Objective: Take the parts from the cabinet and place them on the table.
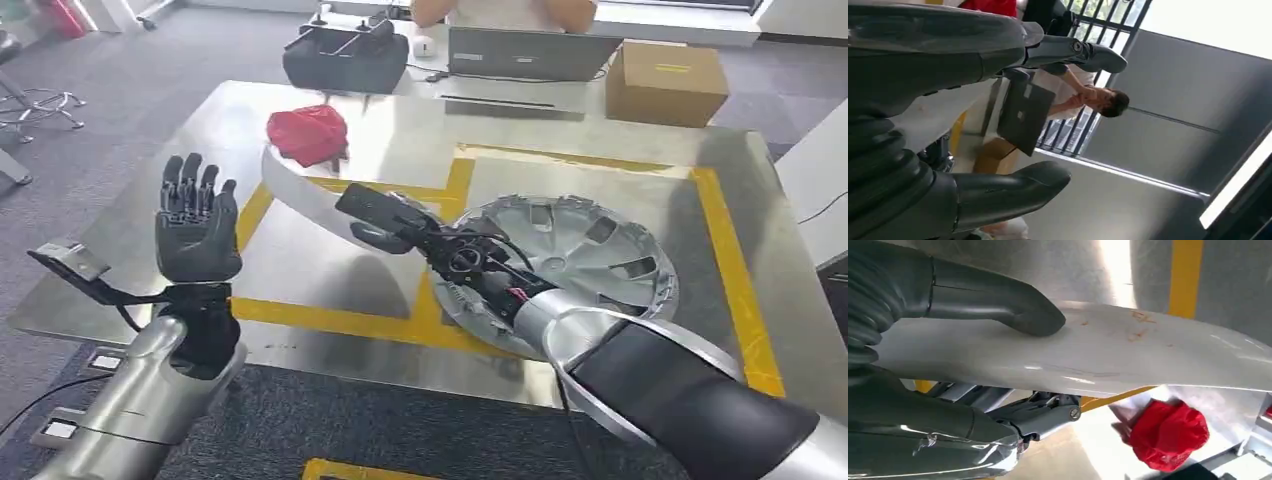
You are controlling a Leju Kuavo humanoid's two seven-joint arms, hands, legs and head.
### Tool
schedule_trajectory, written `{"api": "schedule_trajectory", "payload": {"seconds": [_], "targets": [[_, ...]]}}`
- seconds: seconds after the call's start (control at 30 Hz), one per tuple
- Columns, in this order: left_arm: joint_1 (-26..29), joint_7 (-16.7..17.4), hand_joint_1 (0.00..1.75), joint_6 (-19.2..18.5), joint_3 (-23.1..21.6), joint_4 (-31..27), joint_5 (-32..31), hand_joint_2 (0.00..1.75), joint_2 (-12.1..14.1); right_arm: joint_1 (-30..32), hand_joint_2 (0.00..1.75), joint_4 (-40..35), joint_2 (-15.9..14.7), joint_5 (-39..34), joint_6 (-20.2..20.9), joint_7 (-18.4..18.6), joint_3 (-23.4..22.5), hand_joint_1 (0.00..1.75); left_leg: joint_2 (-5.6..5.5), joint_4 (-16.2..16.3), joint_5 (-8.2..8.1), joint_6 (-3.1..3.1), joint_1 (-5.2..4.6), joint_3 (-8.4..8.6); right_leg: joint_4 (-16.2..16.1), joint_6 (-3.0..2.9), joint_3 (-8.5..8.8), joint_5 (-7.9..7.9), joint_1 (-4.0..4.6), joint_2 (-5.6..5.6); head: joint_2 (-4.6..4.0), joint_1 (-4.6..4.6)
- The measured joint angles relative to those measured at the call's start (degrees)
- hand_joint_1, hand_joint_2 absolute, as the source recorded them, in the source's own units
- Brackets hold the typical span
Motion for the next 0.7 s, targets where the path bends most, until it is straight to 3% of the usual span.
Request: {"api": "schedule_trajectory", "payload": {"seconds": [0.03,0.07,0.7], "targets": [[-0.01,-0.11,0.0,0.02,0.0,0.09,-0.13,1.75,-0.02,-0.01,1.75,0.11,0.0,0.0,-0.35,0.13,0.0,1.75,0.0,0.0,0.0,0.0,0.0,0.0,0.0,0.0,0.0,0.0,0.0,0.0,0.0,0.0],[-0.03,-0.35,0.0,0.02,-0.07,0.22,-0.26,1.75,-0.02,-0.07,0.0,0.26,0.0,0.0,-0.57,0.39,0.0,0.0,0.0,0.0,0.0,0.0,0.0,0.01,0.0,0.0,0.0,0.0,0.0,0.0,0.0,0.02],[-0.18,-0.76,0.0,-0.31,-0.59,0.9,-0.5,1.75,-0.02,-1.31,0.0,1.68,-0.87,0.55,-0.59,1.62,-0.44,0.0,0.1,-0.01,0.0,0.0,0.0,0.1,0.0,0.0,0.03,0.0,0.0,0.1,0.0,0.0]]}}
